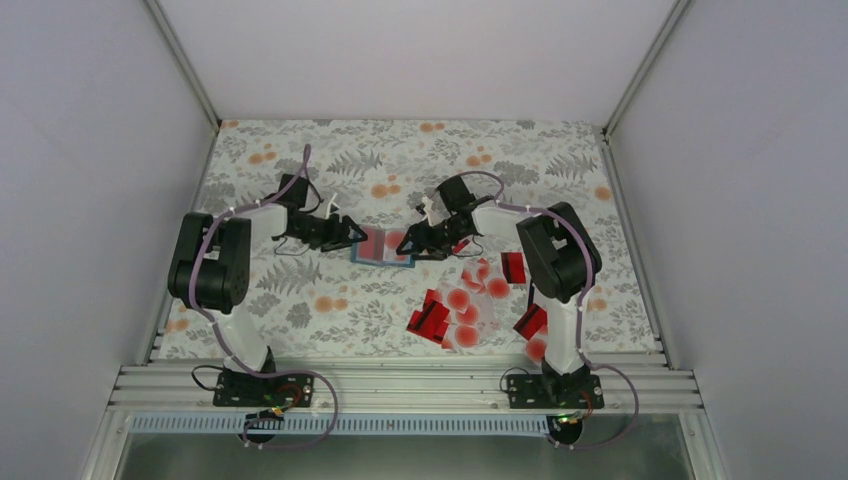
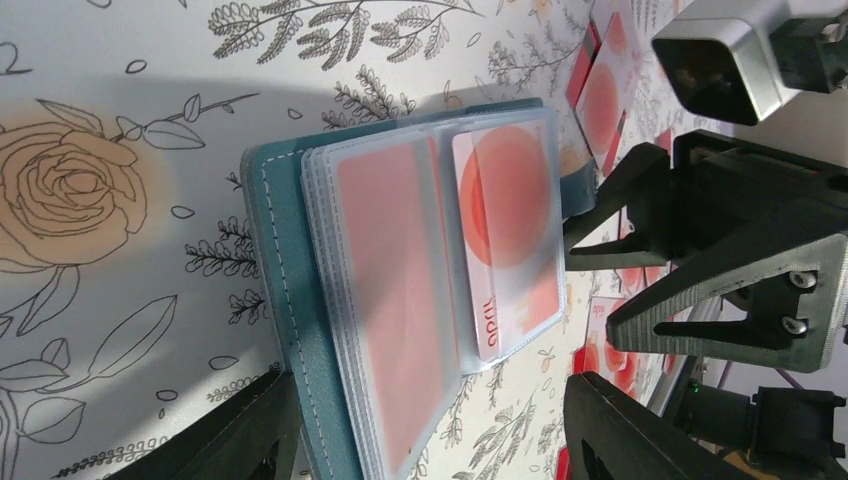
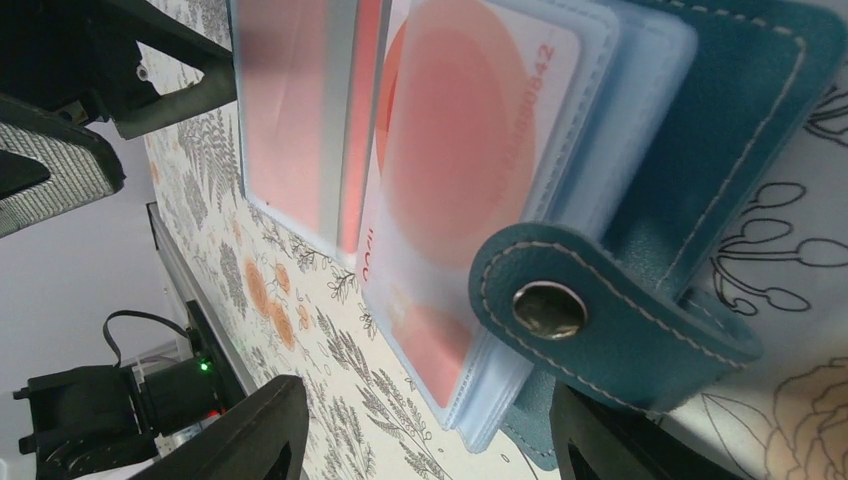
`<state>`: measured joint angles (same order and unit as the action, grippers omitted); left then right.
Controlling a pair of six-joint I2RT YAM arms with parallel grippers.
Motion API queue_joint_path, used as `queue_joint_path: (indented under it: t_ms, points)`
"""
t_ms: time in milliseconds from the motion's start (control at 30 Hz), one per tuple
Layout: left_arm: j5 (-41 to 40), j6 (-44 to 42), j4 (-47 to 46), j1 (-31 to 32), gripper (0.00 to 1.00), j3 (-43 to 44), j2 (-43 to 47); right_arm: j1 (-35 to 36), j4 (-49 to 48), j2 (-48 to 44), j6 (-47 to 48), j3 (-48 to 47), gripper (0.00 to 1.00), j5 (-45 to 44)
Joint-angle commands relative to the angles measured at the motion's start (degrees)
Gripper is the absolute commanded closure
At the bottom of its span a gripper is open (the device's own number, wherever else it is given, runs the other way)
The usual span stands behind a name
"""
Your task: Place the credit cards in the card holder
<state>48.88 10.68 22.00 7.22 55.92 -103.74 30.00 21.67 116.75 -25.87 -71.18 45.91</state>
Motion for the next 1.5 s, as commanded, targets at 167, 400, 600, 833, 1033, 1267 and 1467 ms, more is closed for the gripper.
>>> queue_joint_path:
  t_ms: [167, 400, 600, 833, 1033, 1267, 1467]
  points:
    - [8.62, 2.52, -2.75, 3.34, 0.34, 0.24, 2.12, 0.16, -0.13, 4.12, 0.04, -0.63, 0.38, -1.52]
    - [8.90, 4.19, -3.33, 5.50, 0.34, 1.44, 2.86, 0.15, -0.49, 4.23, -0.15, -0.71, 0.38, -1.33]
    - [9.12, 4.43, -3.36, 7.63, 0.34, 2.84, 1.80, 0.17, -0.66, 4.12, -0.21, -0.66, 0.38, -1.30]
    - [8.36, 5.31, -4.37, 10.39, 0.34, 4.32, -0.58, 0.19, -0.58, 3.68, -0.32, -0.81, 0.38, -1.48]
    - [7.69, 5.92, -4.86, 11.79, 0.34, 5.19, -1.60, 0.17, -0.45, 2.87, -0.32, -0.54, 0.38, -1.85]
    - [7.12, 5.93, -4.84, 12.09, 0.34, 5.28, -1.20, 0.19, -0.53, 2.54, -0.41, -0.37, 0.37, -1.88]
    - [5.93, 6.07, -4.54, 12.03, 0.34, 5.42, -0.90, 0.18, -0.57, 1.89, -0.63, -0.28, 0.37, -1.83]
